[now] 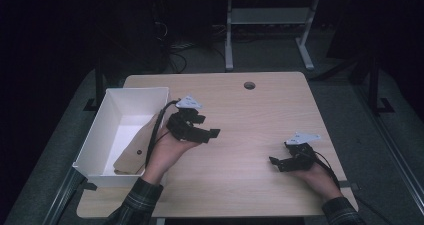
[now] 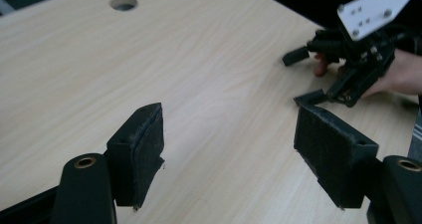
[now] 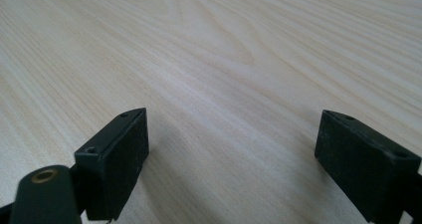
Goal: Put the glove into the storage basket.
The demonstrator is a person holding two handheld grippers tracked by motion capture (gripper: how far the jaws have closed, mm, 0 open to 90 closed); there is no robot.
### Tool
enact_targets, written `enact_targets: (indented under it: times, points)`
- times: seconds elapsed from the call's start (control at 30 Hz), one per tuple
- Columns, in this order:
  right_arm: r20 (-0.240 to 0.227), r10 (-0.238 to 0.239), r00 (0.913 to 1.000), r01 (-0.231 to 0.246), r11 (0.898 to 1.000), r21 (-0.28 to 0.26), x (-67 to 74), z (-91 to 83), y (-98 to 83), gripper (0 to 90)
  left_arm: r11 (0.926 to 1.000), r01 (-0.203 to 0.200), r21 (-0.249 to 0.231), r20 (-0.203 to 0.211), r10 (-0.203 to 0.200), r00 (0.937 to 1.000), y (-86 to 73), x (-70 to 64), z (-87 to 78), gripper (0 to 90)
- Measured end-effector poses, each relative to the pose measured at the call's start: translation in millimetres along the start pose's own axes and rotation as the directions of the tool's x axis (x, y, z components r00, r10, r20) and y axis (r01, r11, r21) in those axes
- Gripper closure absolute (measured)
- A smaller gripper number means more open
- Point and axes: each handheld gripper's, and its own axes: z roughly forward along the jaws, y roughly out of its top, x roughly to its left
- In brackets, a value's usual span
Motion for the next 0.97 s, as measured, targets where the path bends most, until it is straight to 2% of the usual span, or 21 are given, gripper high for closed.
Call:
enact_targets:
  times: [0.13,0.23,0.47,0.6,0.83,0.97]
  points:
    - [0.0,0.0,1.0,0.0,1.0,0.0,0.0,0.0,0.0,13.2,0.9994,-0.032,0.014,0.002,0.032,0.9995,-9.4,-10.8,19.4,27.3]
    - [0.0,0.0,1.0,0.0,1.0,0.0,0.0,0.0,0.0,13.2,0.9988,-0.043,0.025,0.03,0.042,0.9987,-19.0,-16.6,33.5,27.3]
    - [0.0,-0.001,1.0,0.001,1.0,0.0,-0.1,0.0,0.0,13.2,0.9947,-0.075,0.07,0.064,0.071,0.9955,-43.0,-22.9,62.8,27.0]
    - [0.0,-0.001,1.0,0.001,1.0,0.0,-0.1,0.0,0.0,13.2,0.9921,-0.074,0.101,0.07,0.068,0.9953,-57.0,-23.6,77.4,26.4]
    - [0.0,-0.001,1.0,0.001,1.0,0.0,-0.1,0.0,0.0,13.2,0.9858,-0.083,0.146,0.069,0.074,0.9949,-72.6,-24.3,95.9,26.4]
    - [-0.001,0.0,1.0,0.0,1.0,0.0,0.0,0.0,0.0,13.2,0.9794,-0.11,0.17,0.062,0.1,0.993,-77.1,-24.7,100.4,26.4]
